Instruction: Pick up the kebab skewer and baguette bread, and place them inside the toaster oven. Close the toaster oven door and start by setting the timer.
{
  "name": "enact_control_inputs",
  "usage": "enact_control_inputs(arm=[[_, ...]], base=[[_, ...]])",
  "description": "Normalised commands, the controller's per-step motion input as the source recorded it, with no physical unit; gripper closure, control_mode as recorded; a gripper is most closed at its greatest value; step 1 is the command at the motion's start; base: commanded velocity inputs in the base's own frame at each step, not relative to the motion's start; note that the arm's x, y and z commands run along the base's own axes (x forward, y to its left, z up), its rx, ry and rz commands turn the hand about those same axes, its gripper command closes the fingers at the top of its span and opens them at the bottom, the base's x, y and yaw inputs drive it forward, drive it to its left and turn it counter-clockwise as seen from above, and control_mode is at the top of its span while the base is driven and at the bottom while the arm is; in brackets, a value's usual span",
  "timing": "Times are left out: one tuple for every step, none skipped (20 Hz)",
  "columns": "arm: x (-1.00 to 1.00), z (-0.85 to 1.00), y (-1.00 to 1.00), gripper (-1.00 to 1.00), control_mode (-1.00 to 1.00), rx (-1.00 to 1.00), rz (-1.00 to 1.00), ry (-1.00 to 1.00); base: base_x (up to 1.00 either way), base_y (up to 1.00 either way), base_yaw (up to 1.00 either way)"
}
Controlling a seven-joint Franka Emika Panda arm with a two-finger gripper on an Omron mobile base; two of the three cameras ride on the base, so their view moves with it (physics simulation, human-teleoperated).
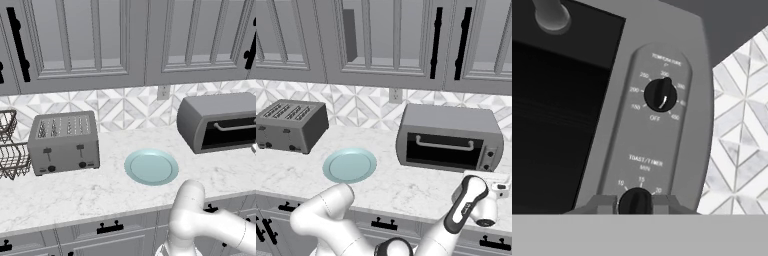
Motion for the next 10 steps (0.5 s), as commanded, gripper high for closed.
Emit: enact_control_inputs(arm=[[0.04, 0.09, 0.06, 1.0, -1.0, 0.0, -0.08, 0.0], [0.03, 0.07, 0.04, 1.0, -1.0, 0.01, -0.07, 0.0], [0.03, 0.04, 0.02, 1.0, -1.0, 0.04, -0.07, 0.0], [0.02, 0.04, 0.02, 1.0, -1.0, 0.05, -0.05, 0.0], [0.08, 0.0, 0.02, 1.0, -1.0, 0.07, -0.05, 0.0], [0.08, 0.02, 0.0, 1.0, -1.0, 0.07, -0.03, 0.0], [0.11, 0.0, 0.0, 1.0, -1.0, 0.09, -0.01, 0.0], [0.11, 0.06, 0.0, 1.0, -1.0, 0.09, -0.01, 0.0], [0.09, 0.05, 0.0, 1.0, -1.0, 0.09, -0.01, 0.0], [0.08, 0.08, 0.0, 1.0, -1.0, 0.1, -0.02, 0.0]], base=[[0.0, 0.0, 0.0], [0.0, 0.0, 0.0], [0.0, 0.0, 0.0], [0.0, 0.0, 0.0], [0.0, 0.0, 0.0], [0.0, 0.0, 0.0], [0.0, 0.0, 0.0], [0.0, 0.0, 0.0], [0.0, 0.0, 0.0], [0.0, 0.0, 0.0]])
